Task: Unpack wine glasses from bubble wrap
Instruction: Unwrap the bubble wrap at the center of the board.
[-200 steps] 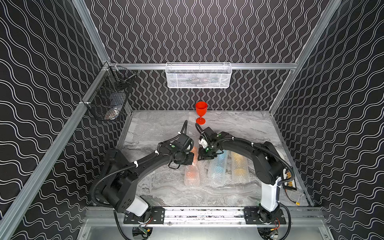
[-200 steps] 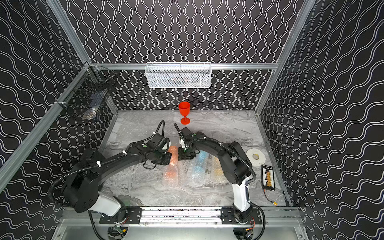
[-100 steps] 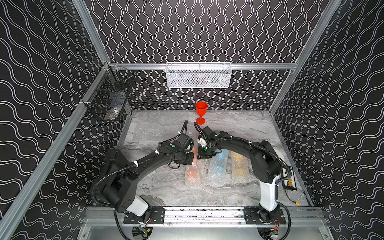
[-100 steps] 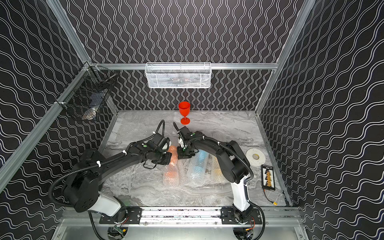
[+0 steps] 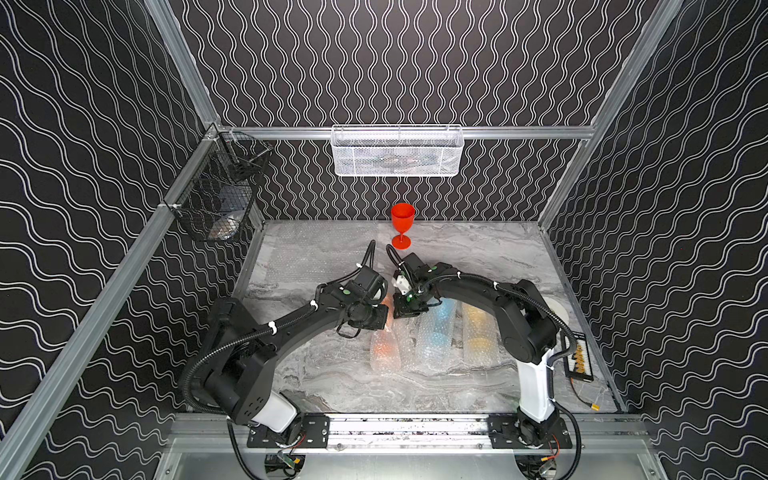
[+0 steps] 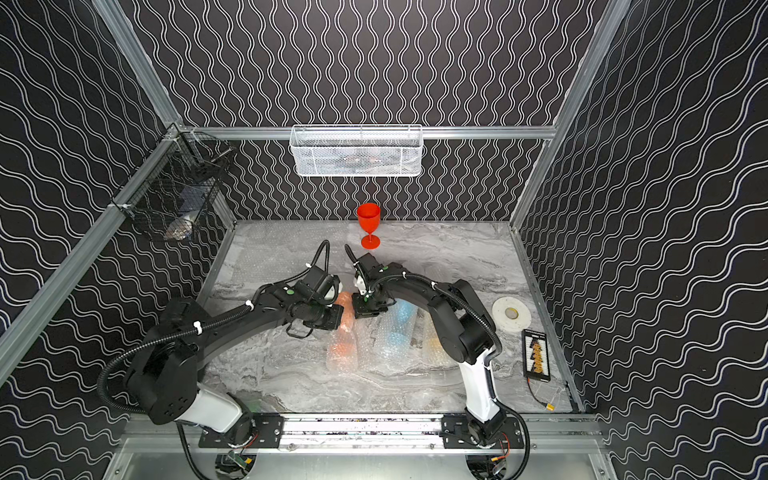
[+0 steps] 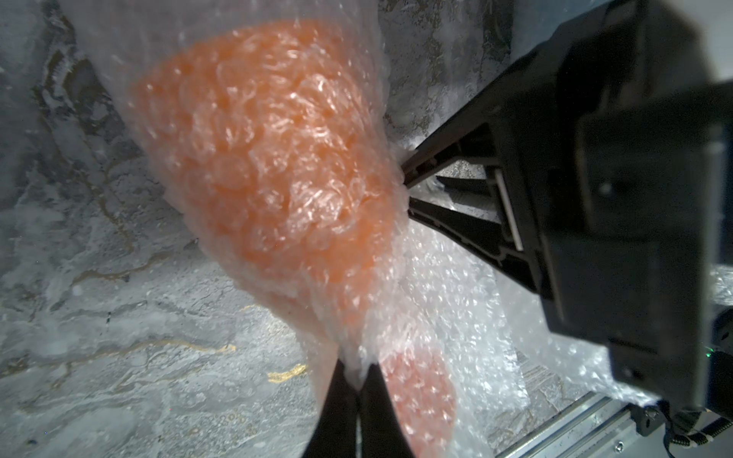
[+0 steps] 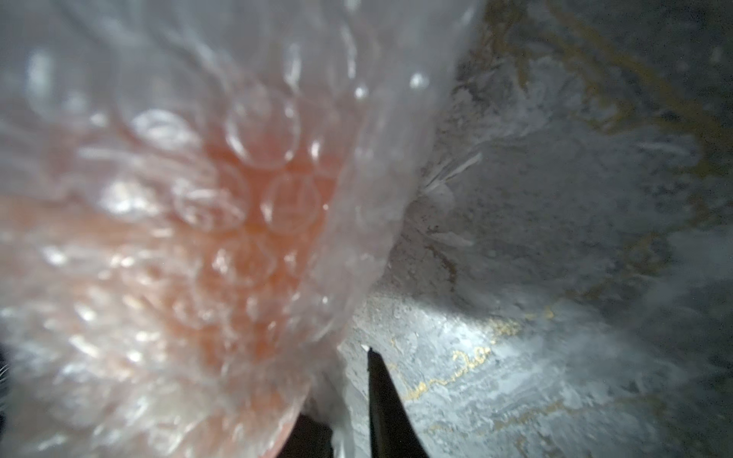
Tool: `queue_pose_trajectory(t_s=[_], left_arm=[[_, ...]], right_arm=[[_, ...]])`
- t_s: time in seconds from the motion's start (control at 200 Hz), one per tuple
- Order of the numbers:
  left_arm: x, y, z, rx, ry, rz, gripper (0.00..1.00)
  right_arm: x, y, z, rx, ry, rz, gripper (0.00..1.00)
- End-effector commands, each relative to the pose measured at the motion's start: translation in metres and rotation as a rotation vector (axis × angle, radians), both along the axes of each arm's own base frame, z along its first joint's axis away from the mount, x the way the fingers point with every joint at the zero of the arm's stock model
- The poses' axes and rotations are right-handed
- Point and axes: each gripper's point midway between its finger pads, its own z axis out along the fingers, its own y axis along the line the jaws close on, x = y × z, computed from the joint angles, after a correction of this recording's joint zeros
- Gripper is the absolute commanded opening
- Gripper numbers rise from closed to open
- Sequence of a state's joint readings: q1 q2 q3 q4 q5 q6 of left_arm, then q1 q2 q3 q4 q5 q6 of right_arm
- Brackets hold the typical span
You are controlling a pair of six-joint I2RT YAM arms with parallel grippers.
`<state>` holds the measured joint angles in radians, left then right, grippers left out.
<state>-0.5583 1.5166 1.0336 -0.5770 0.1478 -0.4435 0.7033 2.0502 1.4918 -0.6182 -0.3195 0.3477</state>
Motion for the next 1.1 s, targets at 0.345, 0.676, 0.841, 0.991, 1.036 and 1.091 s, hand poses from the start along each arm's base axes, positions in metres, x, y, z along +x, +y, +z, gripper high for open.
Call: queue_pose_trajectory(t_s=[0.345,0.676,0.841,0.991,1.036,1.091], left_arm=[[0.001,0.02,-0.009,0.105,0.002,0.027,0.1],[0.01,0.018,0.005,0.077,-0.026,0.037,0.31],[0.017,0.013,0.015,0.057,-0.052,0.034,0.4],[0.024,0.008,0.016,0.045,-0.057,0.034,0.42],[0.026,0.006,0.017,0.04,-0.06,0.036,0.43],[0.029,0.004,0.016,0.039,-0.057,0.033,0.43]], right_arm=[[-0.002,0.0,0.017,0.03,-0.032,0.004,0.04],[-0.002,0.005,0.035,0.073,-0.049,0.012,0.03],[-0.003,0.005,0.036,0.078,-0.048,0.013,0.03],[-0.004,0.006,0.038,0.079,-0.048,0.016,0.03],[-0.004,0.006,0.039,0.081,-0.05,0.016,0.03],[-0.004,0.006,0.039,0.082,-0.051,0.016,0.03]])
